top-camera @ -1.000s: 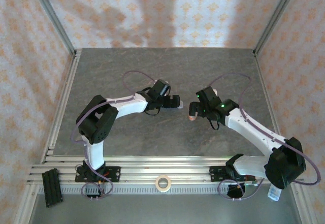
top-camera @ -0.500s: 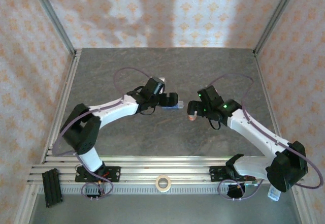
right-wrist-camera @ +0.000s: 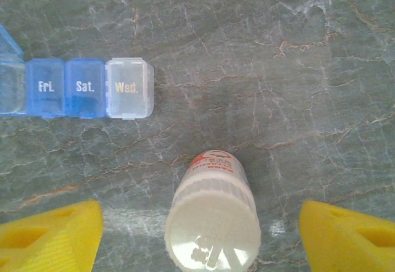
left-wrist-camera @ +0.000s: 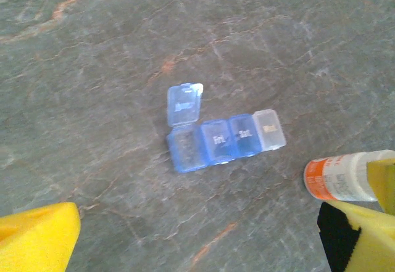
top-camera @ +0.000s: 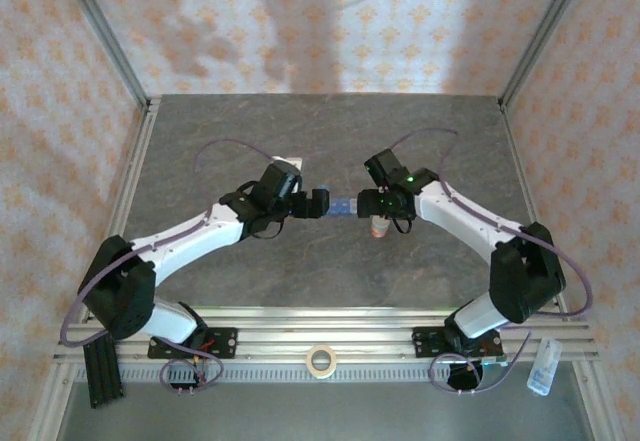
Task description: Sort the pills into containers
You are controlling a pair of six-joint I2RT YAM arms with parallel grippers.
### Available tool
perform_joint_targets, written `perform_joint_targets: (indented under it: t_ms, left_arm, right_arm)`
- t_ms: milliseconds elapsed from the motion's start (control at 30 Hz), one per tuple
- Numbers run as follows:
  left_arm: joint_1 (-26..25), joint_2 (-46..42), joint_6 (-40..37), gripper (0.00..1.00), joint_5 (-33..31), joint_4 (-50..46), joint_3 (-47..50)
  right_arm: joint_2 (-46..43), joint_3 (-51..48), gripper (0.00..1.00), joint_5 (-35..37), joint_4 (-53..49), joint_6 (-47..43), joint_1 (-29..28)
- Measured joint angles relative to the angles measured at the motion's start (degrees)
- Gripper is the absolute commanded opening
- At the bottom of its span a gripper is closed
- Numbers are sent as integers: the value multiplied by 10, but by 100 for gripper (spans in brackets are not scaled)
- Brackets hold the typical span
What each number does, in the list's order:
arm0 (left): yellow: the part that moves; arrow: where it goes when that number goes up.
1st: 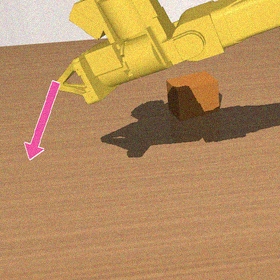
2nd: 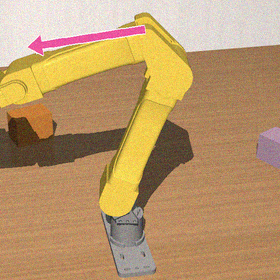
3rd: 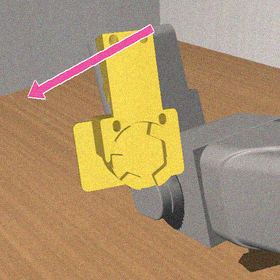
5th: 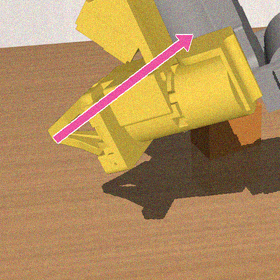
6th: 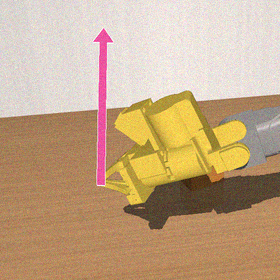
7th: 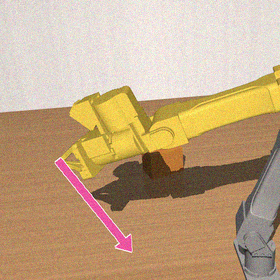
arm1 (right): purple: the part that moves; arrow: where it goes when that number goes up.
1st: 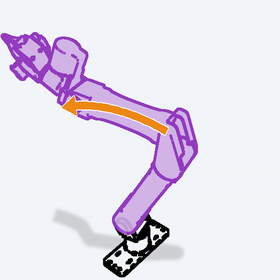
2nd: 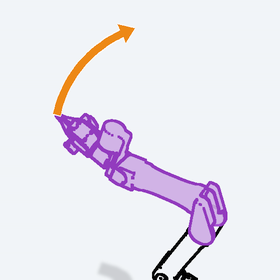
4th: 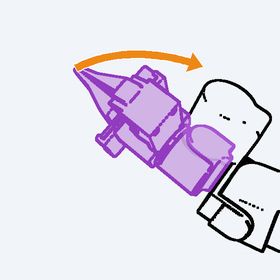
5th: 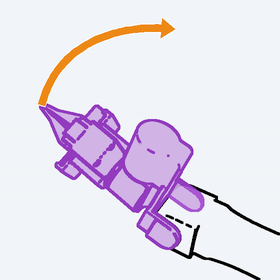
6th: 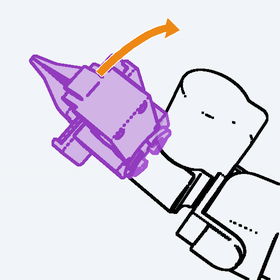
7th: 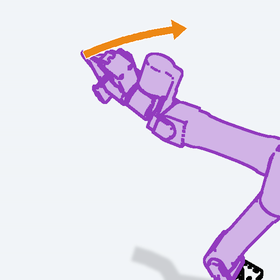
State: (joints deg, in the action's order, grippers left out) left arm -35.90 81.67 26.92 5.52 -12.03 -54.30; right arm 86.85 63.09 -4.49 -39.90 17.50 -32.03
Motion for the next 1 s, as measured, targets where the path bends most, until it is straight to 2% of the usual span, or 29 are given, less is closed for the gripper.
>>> perform_joint_targets:
  t_ms: [333, 700, 1000]
  left_arm:
    - [18, -21, 0, 100, -2, -5, 23]
    - [18, -21, 0, 100, -2, -5, 23]
    - [18, -21, 0, 100, -2, -5, 23]
  right_arm:
    - [45, 0, 71, 4, 0, -9, 1]
    - [57, 0, 56, 3, 1, -12, 3]
    - [57, -10, 54, 2, 6, -13, 3]
